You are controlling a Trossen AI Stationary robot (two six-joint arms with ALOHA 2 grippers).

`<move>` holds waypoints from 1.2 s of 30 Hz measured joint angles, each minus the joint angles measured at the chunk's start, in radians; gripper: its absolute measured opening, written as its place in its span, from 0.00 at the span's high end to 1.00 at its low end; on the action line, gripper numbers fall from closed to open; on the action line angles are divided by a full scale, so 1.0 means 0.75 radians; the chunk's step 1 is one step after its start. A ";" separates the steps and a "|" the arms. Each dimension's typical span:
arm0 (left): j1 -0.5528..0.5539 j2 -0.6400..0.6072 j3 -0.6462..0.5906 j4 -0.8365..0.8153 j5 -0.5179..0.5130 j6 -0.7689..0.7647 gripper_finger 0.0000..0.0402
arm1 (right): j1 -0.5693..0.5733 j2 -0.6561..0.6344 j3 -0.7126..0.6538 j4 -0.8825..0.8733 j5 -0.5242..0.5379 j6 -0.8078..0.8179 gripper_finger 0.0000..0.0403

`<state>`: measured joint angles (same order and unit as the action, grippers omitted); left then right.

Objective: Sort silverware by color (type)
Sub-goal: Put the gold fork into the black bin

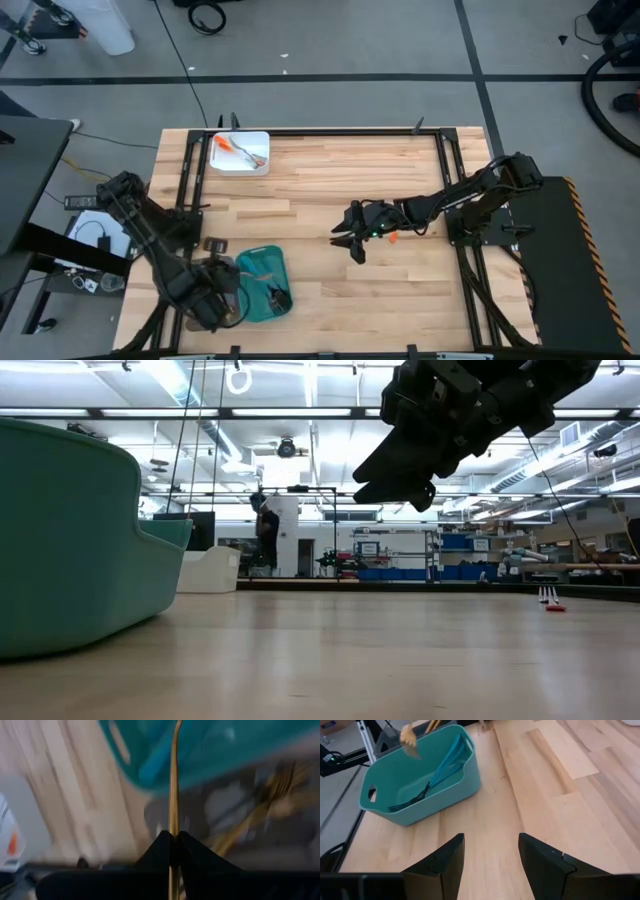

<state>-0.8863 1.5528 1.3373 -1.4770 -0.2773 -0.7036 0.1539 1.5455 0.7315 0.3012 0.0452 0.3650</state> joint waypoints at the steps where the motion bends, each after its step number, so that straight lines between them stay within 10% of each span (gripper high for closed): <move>1: -0.021 0.001 0.000 -0.044 0.025 0.001 0.94 | 0.000 0.000 0.000 0.000 0.011 -0.002 0.51; 11: -0.198 0.001 0.000 -0.125 0.080 0.338 0.94 | 0.000 0.000 0.000 -0.001 0.054 -0.037 0.51; 36: -0.476 -0.215 -0.004 -0.126 0.359 0.248 0.94 | -0.030 0.001 0.000 -0.169 0.051 -0.253 0.51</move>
<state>-1.2436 1.3914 1.3342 -1.5715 -0.0078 -0.5173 0.1316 1.5463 0.7315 0.1747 0.0834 0.1752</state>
